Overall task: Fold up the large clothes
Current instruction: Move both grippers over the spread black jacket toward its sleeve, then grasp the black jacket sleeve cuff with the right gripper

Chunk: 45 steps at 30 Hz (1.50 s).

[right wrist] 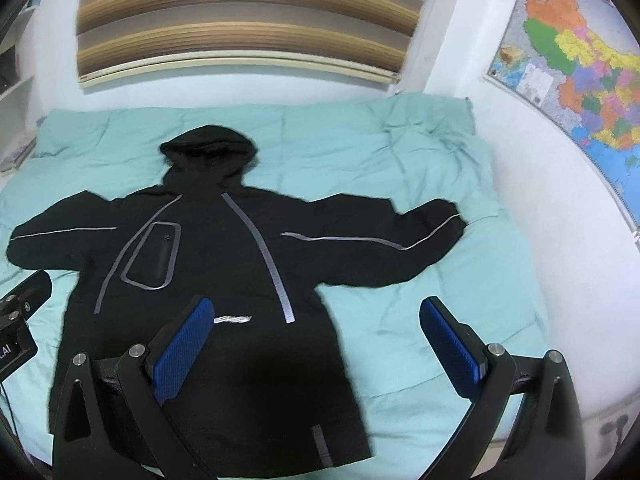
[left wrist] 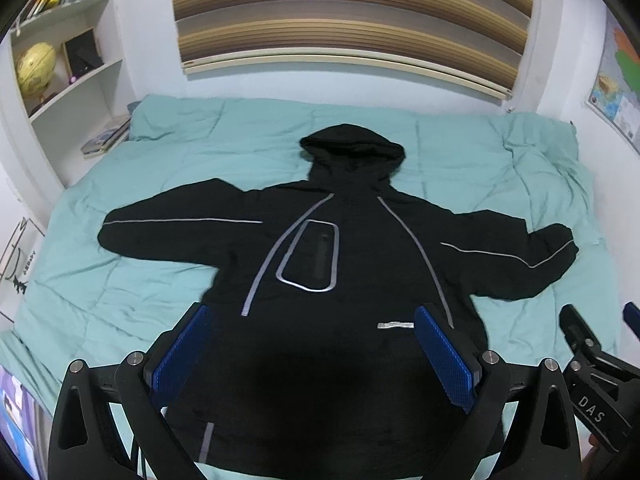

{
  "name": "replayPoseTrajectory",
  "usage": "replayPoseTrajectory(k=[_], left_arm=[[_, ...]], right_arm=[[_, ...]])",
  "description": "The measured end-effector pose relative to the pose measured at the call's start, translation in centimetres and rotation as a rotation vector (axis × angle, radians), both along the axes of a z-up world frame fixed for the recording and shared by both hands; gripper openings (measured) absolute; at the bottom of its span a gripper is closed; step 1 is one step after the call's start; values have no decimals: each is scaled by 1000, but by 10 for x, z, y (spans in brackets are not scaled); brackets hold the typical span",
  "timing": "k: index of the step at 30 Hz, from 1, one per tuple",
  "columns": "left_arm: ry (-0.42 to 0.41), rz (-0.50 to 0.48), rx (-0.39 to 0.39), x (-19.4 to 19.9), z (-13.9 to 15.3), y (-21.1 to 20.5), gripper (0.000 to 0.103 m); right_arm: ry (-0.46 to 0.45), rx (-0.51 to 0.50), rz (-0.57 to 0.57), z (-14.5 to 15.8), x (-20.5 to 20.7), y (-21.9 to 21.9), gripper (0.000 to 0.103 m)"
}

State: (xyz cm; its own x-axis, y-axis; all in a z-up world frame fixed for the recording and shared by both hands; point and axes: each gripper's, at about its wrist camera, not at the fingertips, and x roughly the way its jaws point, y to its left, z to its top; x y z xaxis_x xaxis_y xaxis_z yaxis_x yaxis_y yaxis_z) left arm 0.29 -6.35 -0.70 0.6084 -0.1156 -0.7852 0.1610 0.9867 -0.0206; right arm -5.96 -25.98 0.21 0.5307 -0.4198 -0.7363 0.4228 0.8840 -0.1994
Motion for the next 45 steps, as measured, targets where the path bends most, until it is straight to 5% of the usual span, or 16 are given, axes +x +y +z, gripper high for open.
replayPoseTrajectory(k=[15, 25, 35, 45], left_arm=[[59, -65, 51, -23, -19, -160, 101], [78, -50, 84, -6, -29, -197, 101], [205, -51, 40, 31, -76, -219, 101], [286, -120, 27, 79, -130, -267, 101]], right_arm=[[21, 59, -59, -19, -22, -161, 103], [34, 89, -57, -33, -5, -203, 103], [86, 204, -48, -75, 25, -248, 103], [76, 377, -151, -145, 42, -366, 103]])
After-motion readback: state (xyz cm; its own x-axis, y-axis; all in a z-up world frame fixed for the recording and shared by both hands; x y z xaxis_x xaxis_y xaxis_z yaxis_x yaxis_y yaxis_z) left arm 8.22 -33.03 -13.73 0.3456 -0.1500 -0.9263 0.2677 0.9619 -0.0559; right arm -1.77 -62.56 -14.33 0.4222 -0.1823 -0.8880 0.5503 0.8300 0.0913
